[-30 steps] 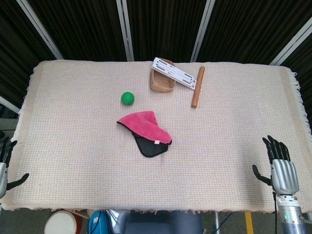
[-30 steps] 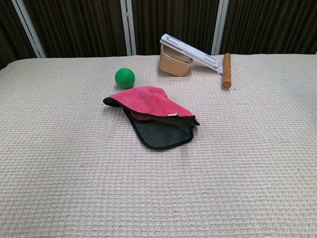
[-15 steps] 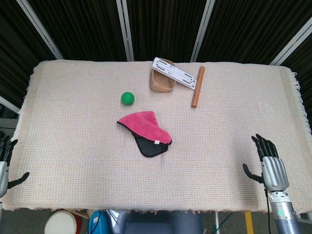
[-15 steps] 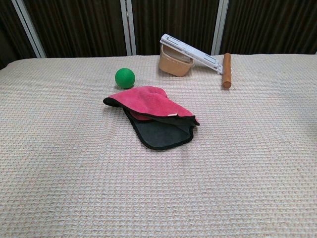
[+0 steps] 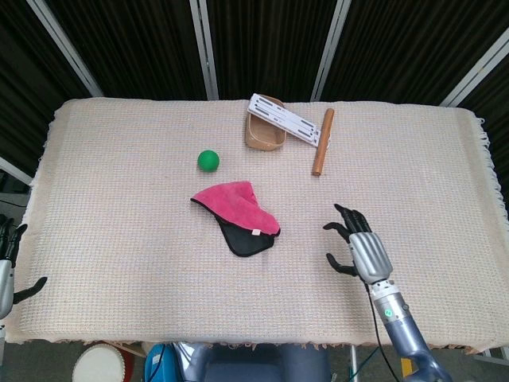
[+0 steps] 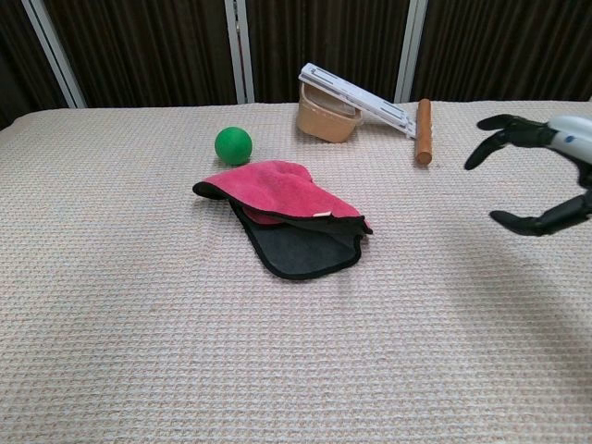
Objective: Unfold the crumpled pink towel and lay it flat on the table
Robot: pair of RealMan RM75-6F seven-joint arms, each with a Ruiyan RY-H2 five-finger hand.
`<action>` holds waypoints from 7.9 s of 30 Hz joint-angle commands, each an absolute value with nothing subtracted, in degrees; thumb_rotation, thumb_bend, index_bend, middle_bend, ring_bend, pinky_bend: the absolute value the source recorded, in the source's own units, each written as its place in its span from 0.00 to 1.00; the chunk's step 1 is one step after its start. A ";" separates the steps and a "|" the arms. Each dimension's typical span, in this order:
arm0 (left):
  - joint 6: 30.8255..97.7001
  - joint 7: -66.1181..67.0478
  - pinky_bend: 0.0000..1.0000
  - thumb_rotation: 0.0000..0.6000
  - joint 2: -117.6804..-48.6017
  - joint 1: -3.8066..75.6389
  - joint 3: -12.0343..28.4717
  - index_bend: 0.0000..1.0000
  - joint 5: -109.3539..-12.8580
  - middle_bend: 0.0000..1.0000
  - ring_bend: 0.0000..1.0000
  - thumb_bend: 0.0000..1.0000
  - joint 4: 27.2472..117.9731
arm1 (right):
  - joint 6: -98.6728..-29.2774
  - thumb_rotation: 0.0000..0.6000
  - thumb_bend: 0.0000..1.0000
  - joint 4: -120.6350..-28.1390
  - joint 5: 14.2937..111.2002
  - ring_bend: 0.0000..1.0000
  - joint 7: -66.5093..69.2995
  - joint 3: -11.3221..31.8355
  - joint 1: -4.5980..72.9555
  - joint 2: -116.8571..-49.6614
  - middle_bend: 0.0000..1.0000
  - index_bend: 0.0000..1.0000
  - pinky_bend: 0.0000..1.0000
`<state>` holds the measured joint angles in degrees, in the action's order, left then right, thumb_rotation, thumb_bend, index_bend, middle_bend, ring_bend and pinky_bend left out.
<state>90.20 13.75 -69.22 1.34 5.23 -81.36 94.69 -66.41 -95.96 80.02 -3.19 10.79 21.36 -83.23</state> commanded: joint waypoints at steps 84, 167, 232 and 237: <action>82.15 17.36 0.03 1.00 -75.39 9.83 10.24 0.20 -77.69 0.05 0.00 0.07 97.83 | -66.36 1.00 0.50 -102.70 59.10 0.00 -18.29 28.50 35.48 -88.13 0.17 0.63 0.00; 74.90 -5.35 0.03 1.00 -129.91 49.11 25.07 0.16 -76.75 0.03 0.00 0.28 34.33 | -75.80 1.00 0.51 -109.79 48.27 0.00 -26.78 26.52 43.84 -83.54 0.17 0.63 0.00; 67.55 8.75 0.03 1.00 -105.90 64.90 38.36 0.66 -64.99 0.15 0.00 0.44 51.93 | -64.58 1.00 0.51 -92.04 41.01 0.00 -18.20 33.29 50.68 -78.76 0.18 0.63 0.00; 67.82 7.02 0.03 1.00 -106.68 65.77 37.91 0.66 -64.78 0.15 0.00 0.44 50.62 | -64.39 1.00 0.51 -90.94 42.25 0.00 -17.17 32.90 50.81 -78.54 0.18 0.63 0.00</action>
